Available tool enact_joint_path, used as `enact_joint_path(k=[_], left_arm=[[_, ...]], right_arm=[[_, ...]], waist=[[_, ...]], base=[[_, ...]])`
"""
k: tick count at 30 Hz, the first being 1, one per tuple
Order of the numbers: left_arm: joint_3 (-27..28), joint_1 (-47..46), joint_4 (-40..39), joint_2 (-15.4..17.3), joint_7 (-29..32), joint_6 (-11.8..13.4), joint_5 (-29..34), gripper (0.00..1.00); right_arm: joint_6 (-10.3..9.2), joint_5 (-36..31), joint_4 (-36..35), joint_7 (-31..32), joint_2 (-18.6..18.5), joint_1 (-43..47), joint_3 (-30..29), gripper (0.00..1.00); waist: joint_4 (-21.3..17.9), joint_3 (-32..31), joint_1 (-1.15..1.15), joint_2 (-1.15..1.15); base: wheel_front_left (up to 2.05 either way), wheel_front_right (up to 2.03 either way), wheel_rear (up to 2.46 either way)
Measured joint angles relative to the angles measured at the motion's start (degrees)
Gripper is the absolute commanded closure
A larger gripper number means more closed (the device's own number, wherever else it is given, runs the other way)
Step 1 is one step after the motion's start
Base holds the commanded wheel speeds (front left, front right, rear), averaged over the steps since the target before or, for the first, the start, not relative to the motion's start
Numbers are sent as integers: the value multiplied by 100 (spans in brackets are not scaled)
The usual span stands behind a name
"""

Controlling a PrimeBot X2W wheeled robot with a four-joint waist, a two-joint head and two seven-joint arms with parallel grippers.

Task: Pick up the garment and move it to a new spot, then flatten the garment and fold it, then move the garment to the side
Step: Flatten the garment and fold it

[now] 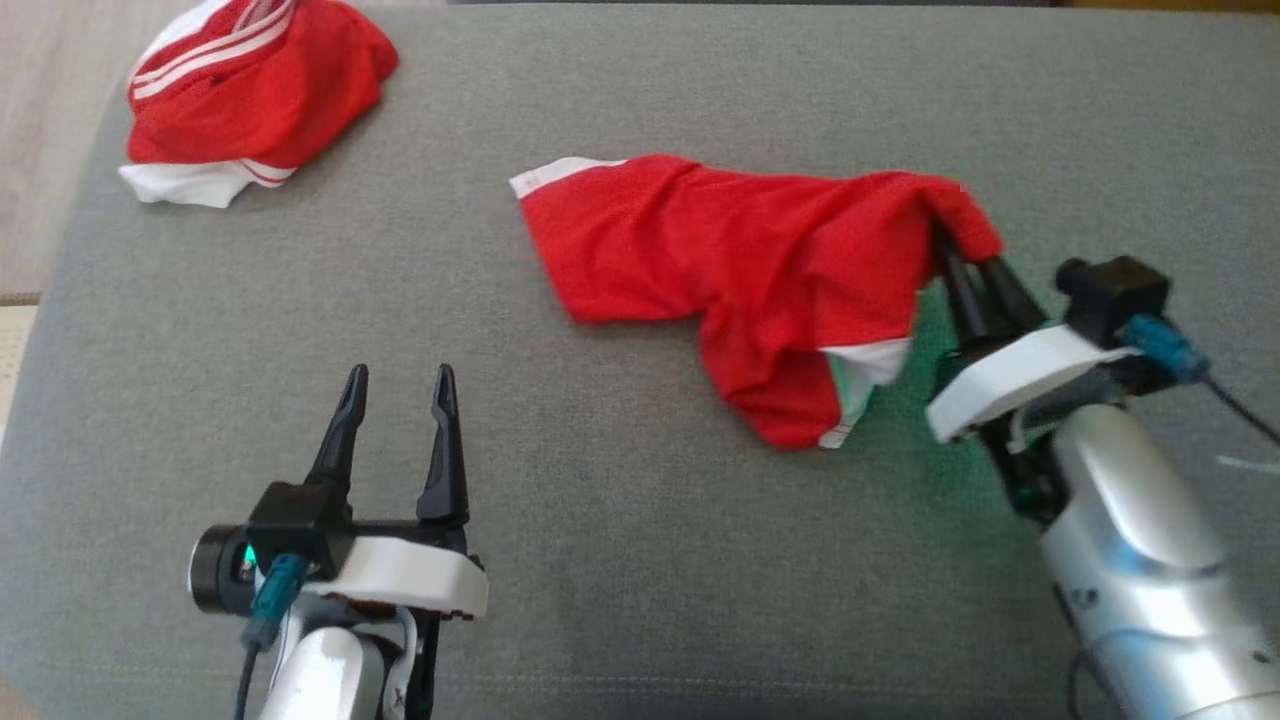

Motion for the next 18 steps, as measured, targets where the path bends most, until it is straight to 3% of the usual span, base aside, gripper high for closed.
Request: enact_joint_path(k=[13, 14, 15, 16, 18], left_arm=[[-82, -113, 10, 0, 0, -34, 0, 0], [-86, -113, 14, 0, 0, -34, 0, 0], [-86, -114, 21, 0, 0, -34, 0, 0], [-85, -115, 26, 0, 0, -33, 0, 0], [-81, -115, 45, 0, 0, -33, 0, 0]], right_arm=[[0, -1252, 877, 441, -322, -265, -1265, 100], [0, -1338, 950, 432, -322, -318, -1336, 72], [0, -1430, 1036, 430, -321, -379, -1396, 28], [0, -1514, 1102, 413, -321, -416, -1451, 0], [0, -1646, 1160, 301, -311, -448, -1585, 0]], waist=[[-97, 285, 0, 0], [-96, 297, 0, 0], [-99, 303, 0, 0], [-103, 300, 0, 0], [-118, 275, 0, 0]], base=[[0, 0, 0], [0, 0, 0], [0, 0, 0], [0, 0, 0], [0, 0, 0]])
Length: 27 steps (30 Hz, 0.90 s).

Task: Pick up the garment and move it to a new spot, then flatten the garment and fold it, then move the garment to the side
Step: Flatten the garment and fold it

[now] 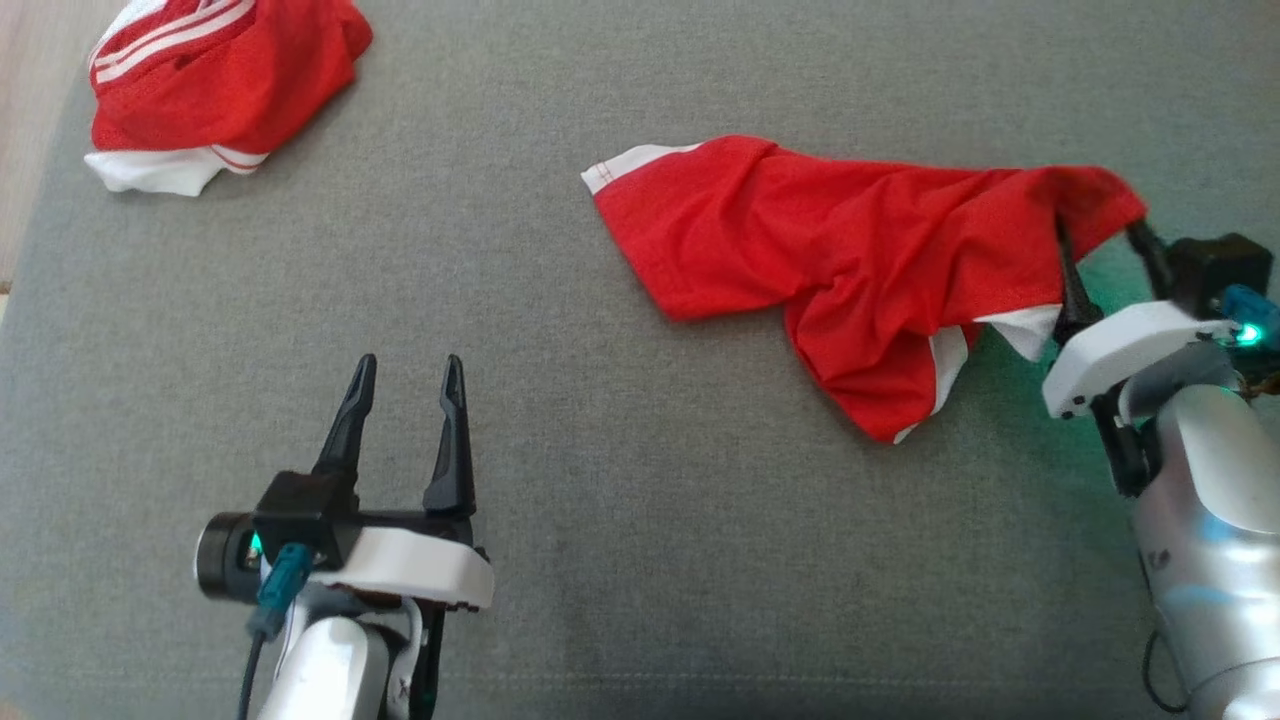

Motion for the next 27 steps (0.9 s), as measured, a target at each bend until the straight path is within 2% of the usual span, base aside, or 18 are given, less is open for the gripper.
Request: enact_joint_path(k=[5, 10, 14, 19, 22, 27], left_arm=[[25, 2, 4, 0, 0, 3, -1, 0], [109, 17, 1, 0, 0, 8, -1, 0], [109, 29, -4, 0, 0, 7, 0, 0], [122, 32, -16, 0, 0, -23, 31, 0], [119, 29, -18, -1, 0, -34, 31, 0], [116, 24, -19, 0, 0, -43, 31, 0]], right_arm=[[0, -163, -76, -231, 15, 24, -350, 0], [0, -229, -935, -343, 93, 578, -316, 0], [0, -189, -1781, -282, 278, 1296, 42, 0], [0, 142, -2663, 202, 517, 2124, 944, 0], [0, 246, -2785, 475, 543, 2293, 1365, 0], [0, 71, -2517, 749, 510, 2223, 1532, 0]], waist=[[-92, -116, 0, 0], [-293, -233, 0, 0], [-393, -280, 0, 0], [-471, -250, 0, 0], [-466, -206, 0, 0], [-366, -149, 0, 0]], base=[[0, 0, 0], [0, 0, 0], [0, 0, 0], [0, 0, 0], [0, 0, 0], [0, 0, 0]])
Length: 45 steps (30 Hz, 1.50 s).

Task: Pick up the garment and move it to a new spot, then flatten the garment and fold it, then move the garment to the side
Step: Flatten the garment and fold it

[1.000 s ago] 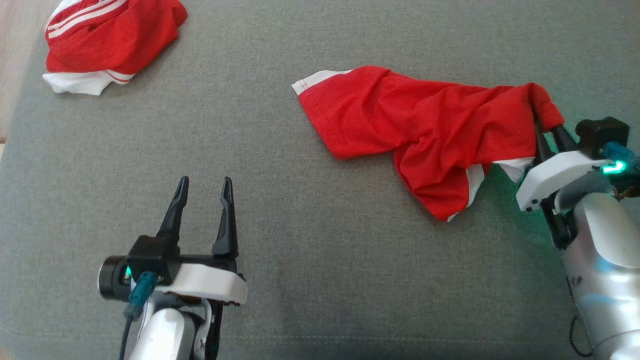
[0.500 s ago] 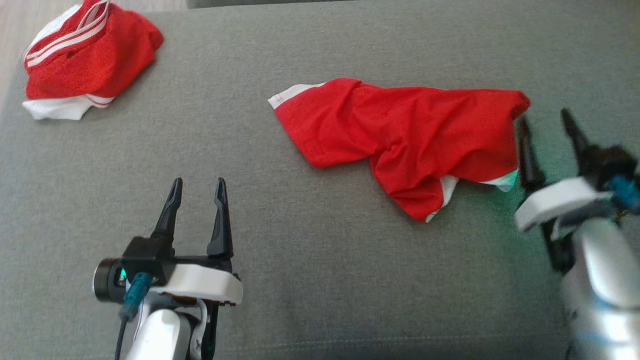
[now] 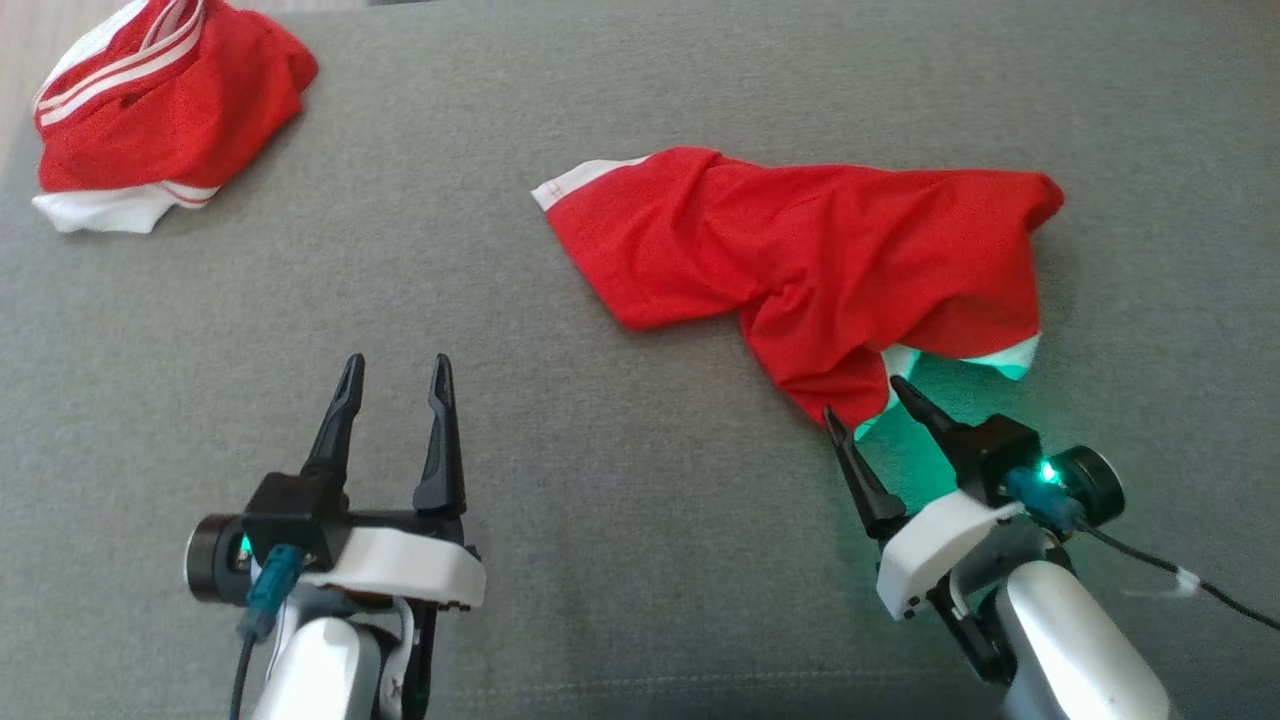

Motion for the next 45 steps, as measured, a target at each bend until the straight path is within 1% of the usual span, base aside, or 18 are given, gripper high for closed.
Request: enact_joint_path(k=[3, 7, 8, 9, 10, 11, 12, 13, 16, 21, 28, 33, 39, 40, 41, 42, 45], left_arm=[[-7, -14, 2, -1, 0, 1, 0, 0], [-2, -19, 2, 0, 0, 3, -2, 0], [-2, -19, 2, 0, 0, 3, -2, 0], [-2, -19, 2, 0, 0, 3, -2, 0], [-1, -19, 2, 0, 0, 4, -5, 0], [-1, -19, 2, 0, 0, 4, -8, 0], [-1, -19, 2, 0, 0, 10, -8, 0], [0, -20, 1, -1, 0, 12, -9, 0], [23, -22, -14, -1, 0, 53, -10, 0], [174, -25, -83, -2, 0, 86, -13, 0], [220, -25, -181, -4, 0, 110, -62, 0], [223, -41, -205, -4, 0, 152, -69, 0], [219, -119, -229, -7, 0, 155, -120, 0], [219, -119, -227, -7, 0, 156, -120, 0], [216, -119, -227, -7, 0, 157, -120, 0], [213, -120, -226, -7, 0, 159, -120, 0], [209, -120, -220, -7, 0, 159, -120, 0]], right_arm=[[0, -293, 334, 186, 0, -137, -64, 0], [0, -466, 617, 259, 59, -254, -145, 0], [0, -466, 617, 259, 59, -254, -145, 22], [0, -515, 662, 258, 68, -277, -163, 50], [0, -554, 706, 258, 75, -294, -190, 61], [0, -577, 753, 257, 77, -307, -214, 75], [0, -586, 788, 256, 84, -318, -214, 86], [0, -584, 808, 249, 90, -333, -175, 100], [0, -437, 832, 167, 99, -416, 115, 100], [0, 71, 650, 26, 233, -543, 911, 100], [0, 737, 337, 65, 254, -1171, 1987, 100], [0, 1268, 419, 148, 255, -1593, 2571, 100], [0, 1782, 789, 153, 252, -2050, 2988, 100], [0, 1856, 851, 146, 252, -2119, 3059, 93], [0, 1917, 911, 118, 253, -2181, 3107, 57], [0, 1989, 979, 115, 252, -2241, 3170, 0], [0, 2147, 1068, 20, 249, -2346, 3352, 0]], waist=[[99, 31, 0, 0], [235, 48, 0, 0], [235, 48, 0, 0], [261, 48, 0, 0], [286, 45, 0, 0], [310, 41, 0, 0], [333, 36, 0, 0], [357, 34, 0, 0], [420, 33, 0, 0], [522, -6, 0, 0], [686, 4, 0, 0], [865, 66, 0, 0], [1063, 117, 0, 0], [1082, 122, 0, 0], [1099, 129, 0, 0], [1113, 134, 0, 0], [1117, 130, 0, 0]], base=[[0, 0, 0], [0, 0, 0], [0, 0, 0], [0, 0, 0], [0, 0, 0], [0, 0, 0], [0, 0, 0], [0, 0, 0], [0, 0, 0], [0, 0, 0], [0, 0, 0], [0, 0, 0], [0, 0, 0], [0, 0, 0], [0, 0, 0], [0, 0, 0], [0, 0, 0]])
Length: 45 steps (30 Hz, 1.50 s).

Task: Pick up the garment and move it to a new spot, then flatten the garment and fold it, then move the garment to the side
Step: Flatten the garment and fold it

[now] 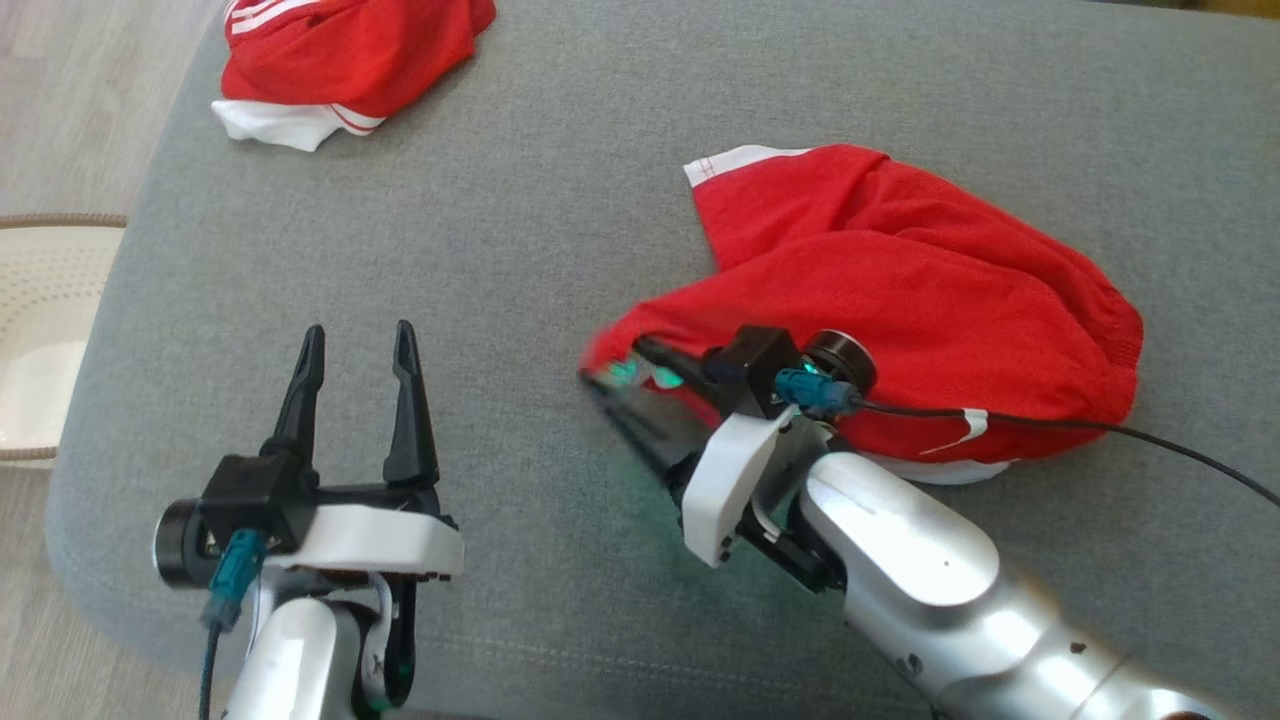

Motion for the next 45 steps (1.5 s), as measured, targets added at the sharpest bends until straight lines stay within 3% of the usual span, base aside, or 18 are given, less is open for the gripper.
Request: enact_joint_path(k=[11, 23, 32, 41, 45], left_arm=[[102, 3, 11, -1, 0, -8, 23, 0], [174, 2, 5, -2, 0, -60, 90, 0], [201, 2, -34, -2, 0, -60, 115, 0], [333, 9, -71, -3, 0, -87, 175, 0], [334, 85, -70, -3, 0, -118, 177, 0]], right_arm=[[0, 222, -333, -463, 2, -121, -96, 0], [0, 141, -746, -296, 2, -111, 130, 0], [0, -377, -804, -816, -100, 561, -1322, 0], [0, -1039, -1459, -599, -632, 1916, -3312, 0], [0, -1291, -1926, -331, -731, 2429, -3841, 0]], waist=[[-426, -74, 0, 0], [-912, -80, 0, 0], [-1033, -77, 0, 0], [-1242, -85, 0, 0], [-1319, -211, 0, 0]], base=[[0, 0, 0], [0, 0, 0], [0, 0, 0], [0, 0, 0], [0, 0, 0]])
